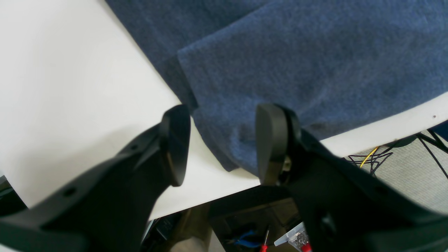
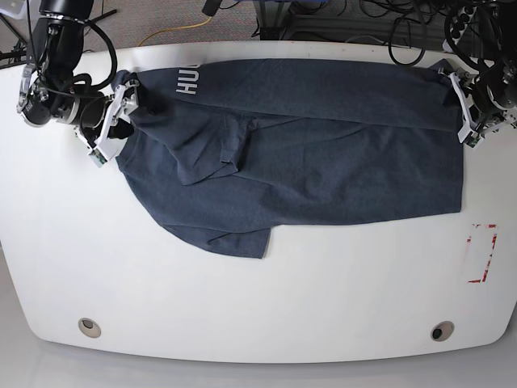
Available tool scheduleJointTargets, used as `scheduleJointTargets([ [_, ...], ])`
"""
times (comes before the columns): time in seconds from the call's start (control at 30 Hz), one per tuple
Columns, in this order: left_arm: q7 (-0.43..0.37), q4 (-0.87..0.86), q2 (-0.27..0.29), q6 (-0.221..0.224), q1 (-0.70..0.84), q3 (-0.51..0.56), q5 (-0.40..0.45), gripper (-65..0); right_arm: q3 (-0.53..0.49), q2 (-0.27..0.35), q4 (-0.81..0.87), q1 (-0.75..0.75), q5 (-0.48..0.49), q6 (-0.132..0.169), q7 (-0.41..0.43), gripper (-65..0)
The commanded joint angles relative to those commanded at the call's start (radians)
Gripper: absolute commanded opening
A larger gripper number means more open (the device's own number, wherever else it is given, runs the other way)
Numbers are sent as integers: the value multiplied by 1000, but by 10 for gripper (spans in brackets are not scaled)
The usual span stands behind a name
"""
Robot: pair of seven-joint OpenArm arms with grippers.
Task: Fold the T-shirt properly
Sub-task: 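Move the right gripper onto the shirt body and pinch the fabric, then drag the pinched fabric with the right gripper to smooth the shirt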
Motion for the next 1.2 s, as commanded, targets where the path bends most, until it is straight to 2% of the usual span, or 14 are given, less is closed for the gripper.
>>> scheduleJointTargets([
  [0.13,0,0,29,0,0,2,0,-378,-3,-84,-66,101,-97,0,3,-113],
  [0.3,0,0,38,0,0,2,0,-378,-29,-153,-167,224,-233,0,6,-113],
  [0.5,0,0,40,0,0,2,0,-378,-97,-172,-275,295,-354,0,100,-113],
  [0.67,-2,0,40,0,0,0,2,-378,-137,-170,-374,316,-364,0,153,-113],
  [0.8,-2,-26,41,0,0,0,38,-379,-137,-173,-400,316,-370,0,187,-119],
  [0.87,-2,-46,43,0,0,0,52,-379,-137,-173,-400,316,-362,0,187,-163],
  [1.07,-5,-75,43,0,0,0,58,-379,-133,-190,-400,324,-370,0,190,-406],
  [1.13,-5,-75,43,0,0,0,55,-379,-137,-192,-400,324,-370,0,190,-434],
  [1.2,-5,-72,43,0,0,-2,55,-379,-137,-195,-400,324,-370,0,192,-434],
])
